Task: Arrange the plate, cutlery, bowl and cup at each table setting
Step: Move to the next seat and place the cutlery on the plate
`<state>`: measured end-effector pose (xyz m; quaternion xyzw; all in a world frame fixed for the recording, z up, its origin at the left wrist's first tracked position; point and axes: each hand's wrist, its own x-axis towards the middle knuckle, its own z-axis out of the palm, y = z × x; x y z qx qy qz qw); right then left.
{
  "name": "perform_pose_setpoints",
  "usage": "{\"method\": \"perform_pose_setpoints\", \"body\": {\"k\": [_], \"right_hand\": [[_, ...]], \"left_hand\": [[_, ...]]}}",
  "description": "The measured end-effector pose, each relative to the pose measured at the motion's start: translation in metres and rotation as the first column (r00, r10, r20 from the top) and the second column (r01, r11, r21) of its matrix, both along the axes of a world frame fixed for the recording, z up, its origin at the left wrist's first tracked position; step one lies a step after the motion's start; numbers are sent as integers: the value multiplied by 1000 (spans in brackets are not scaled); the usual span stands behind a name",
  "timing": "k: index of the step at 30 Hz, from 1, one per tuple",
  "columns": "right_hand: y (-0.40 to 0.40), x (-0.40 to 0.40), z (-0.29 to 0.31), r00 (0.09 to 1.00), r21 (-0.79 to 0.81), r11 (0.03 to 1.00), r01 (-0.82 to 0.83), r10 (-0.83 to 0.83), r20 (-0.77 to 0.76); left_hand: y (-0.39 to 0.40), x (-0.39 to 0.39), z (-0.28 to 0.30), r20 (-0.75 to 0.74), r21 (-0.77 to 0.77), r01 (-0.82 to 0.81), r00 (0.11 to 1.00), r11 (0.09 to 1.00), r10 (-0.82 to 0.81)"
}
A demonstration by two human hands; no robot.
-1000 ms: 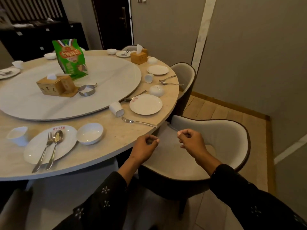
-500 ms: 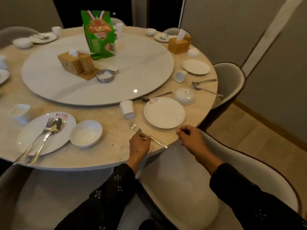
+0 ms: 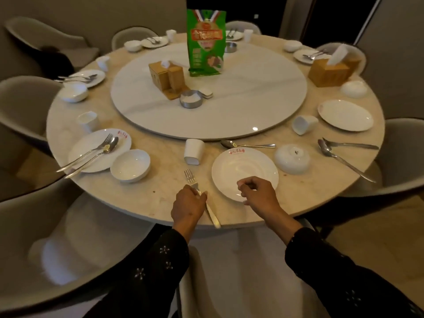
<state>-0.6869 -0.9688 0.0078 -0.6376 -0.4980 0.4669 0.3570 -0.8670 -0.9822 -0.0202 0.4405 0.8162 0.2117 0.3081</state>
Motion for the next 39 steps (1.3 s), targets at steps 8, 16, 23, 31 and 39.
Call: {"method": "perform_pose_setpoints", "body": {"k": [8,16,23,31,39], "right_hand": [[61,52,0,995,45,995,-84,81,57],[168,66,-12,892,215,932,-292,184,413],[226,64,-35,678,76,827,-557,400,617],[245,63,-33,462,-76,731,-678,504,729],[230,69,-1,549,1,766,-643,461,697]], "left_hand": [[12,15,-1,103,23,-166,981,986,163],[19,28,17,389,148,-267,901,952,192],[44,42,30,435,170,-262,885,950,166],[54,47,21,449,151,-284,873,947,190],[47,48,29,425,142,-257,888,956,175]]}}
